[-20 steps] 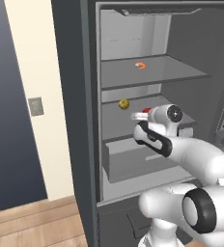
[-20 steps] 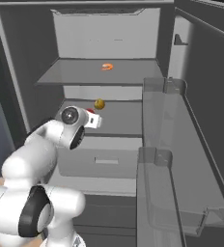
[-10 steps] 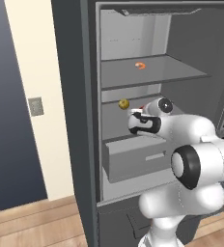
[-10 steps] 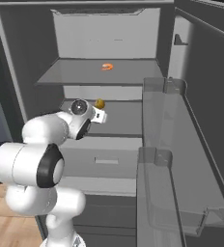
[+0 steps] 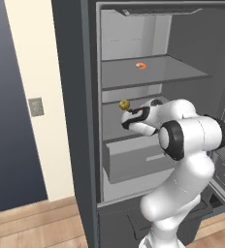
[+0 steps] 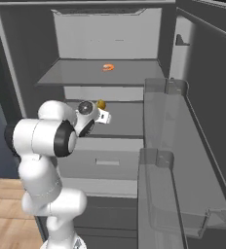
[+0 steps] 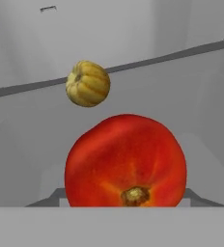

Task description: Transport the fish and tomato to the fridge. Place the fish on the rack containing meat and place the tomato on the rack containing the vegetable, ensuring meats and vegetables are on different racks.

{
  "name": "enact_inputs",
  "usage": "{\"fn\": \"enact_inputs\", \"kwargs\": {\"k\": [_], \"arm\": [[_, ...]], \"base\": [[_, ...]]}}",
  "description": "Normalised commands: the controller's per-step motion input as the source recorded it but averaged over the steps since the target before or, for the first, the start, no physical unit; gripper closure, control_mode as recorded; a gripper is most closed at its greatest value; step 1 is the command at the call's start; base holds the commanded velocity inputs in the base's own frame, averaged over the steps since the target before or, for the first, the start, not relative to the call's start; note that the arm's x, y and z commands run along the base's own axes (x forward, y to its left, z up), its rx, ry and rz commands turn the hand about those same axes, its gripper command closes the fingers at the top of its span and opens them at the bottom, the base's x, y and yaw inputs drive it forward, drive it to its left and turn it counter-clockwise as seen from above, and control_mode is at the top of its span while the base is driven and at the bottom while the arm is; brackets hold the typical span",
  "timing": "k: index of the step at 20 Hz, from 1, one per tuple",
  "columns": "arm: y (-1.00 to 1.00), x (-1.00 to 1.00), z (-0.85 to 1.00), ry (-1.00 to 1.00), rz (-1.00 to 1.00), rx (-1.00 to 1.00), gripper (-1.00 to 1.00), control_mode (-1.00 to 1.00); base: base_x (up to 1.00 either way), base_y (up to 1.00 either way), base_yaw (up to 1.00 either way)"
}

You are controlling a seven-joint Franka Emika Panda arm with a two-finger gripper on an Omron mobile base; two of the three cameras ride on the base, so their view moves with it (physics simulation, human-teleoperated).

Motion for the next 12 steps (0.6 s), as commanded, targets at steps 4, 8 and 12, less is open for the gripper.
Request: {"fn": "enact_inputs", "kwargs": {"k": [4, 8, 12], "arm": [[-0.06, 0.48, -0.3, 0.0, 0.0, 0.0, 1.0, -1.0], [-0.12, 0.41, -0.27, 0.0, 0.0, 0.0, 1.0, -1.0], [-0.14, 0.48, -0.28, 0.0, 0.0, 0.0, 1.0, -1.0]], "base": [[0.0, 0.0, 0.0], [0.0, 0.0, 0.0], [0.0, 0.0, 0.0]]}}
